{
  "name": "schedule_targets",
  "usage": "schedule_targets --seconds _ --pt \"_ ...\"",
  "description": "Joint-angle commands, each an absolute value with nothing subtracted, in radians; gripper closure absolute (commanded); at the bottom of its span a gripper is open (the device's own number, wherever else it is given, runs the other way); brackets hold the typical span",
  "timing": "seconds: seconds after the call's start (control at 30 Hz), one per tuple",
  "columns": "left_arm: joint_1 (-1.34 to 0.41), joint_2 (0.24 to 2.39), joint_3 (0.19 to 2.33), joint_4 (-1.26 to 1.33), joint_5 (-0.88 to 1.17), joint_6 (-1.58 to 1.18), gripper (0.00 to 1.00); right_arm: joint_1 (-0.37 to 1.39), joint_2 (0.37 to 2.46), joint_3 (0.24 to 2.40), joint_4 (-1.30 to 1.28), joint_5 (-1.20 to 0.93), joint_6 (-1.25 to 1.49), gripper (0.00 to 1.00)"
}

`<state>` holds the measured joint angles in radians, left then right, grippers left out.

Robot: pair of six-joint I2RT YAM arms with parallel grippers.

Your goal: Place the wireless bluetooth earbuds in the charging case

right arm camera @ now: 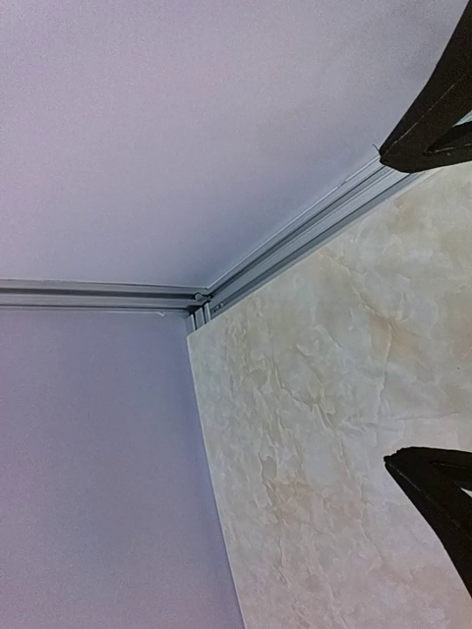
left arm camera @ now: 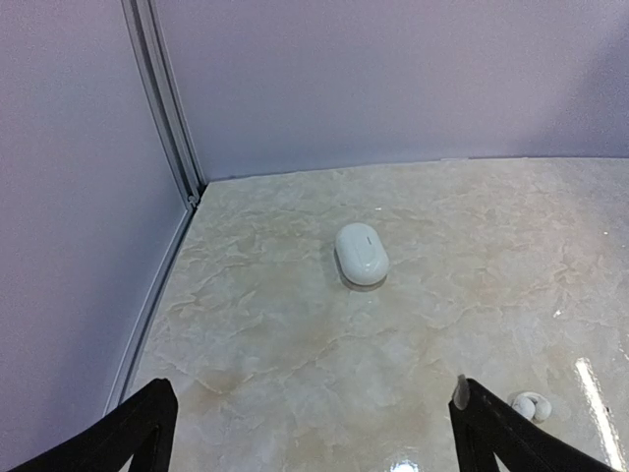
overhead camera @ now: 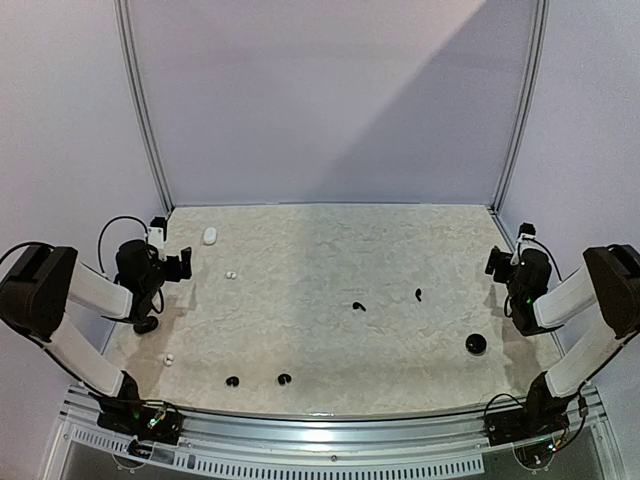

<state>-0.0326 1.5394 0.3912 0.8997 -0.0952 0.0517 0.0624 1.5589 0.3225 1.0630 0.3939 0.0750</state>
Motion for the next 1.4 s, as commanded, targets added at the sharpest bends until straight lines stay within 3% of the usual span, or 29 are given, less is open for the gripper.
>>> schedule_targets --seconds 0.0,0.17,0.33,0.53,0.67,0.93,1.37 --pt "-0.028 1.559 0.403 0.901 -0.102 0.046 0.01 0.058 1.537 0.348 1.002 0.445 0.111 0.01" --pt "-0.028 1.564 0.403 0.914 -0.104 0.048 0.01 0.072 1.524 0.345 1.012 0.407 0.075 0.01" --pt "-0.026 1.562 0.405 0.912 -0.12 0.041 0.01 0.1 1.332 0.557 0.516 0.395 0.077 0.01" --pt "-0.029 1.53 0.501 0.687 -0.209 0.011 0.03 0.11 1.365 0.874 0.094 0.292 0.191 0.01" --pt "-0.024 1.589 0.906 0.13 -0.239 -0.016 0.02 0.162 1.465 1.04 -0.092 0.3 0.237 0.01" --pt "-0.066 1.945 1.57 -0.492 -0.036 -0.035 0.01 0.265 1.587 1.217 -0.264 0.293 0.291 0.01" --pt "-0.096 2.571 2.378 -0.893 -0.115 -0.181 0.07 0.357 1.609 1.243 -0.349 0.282 0.302 0.01"
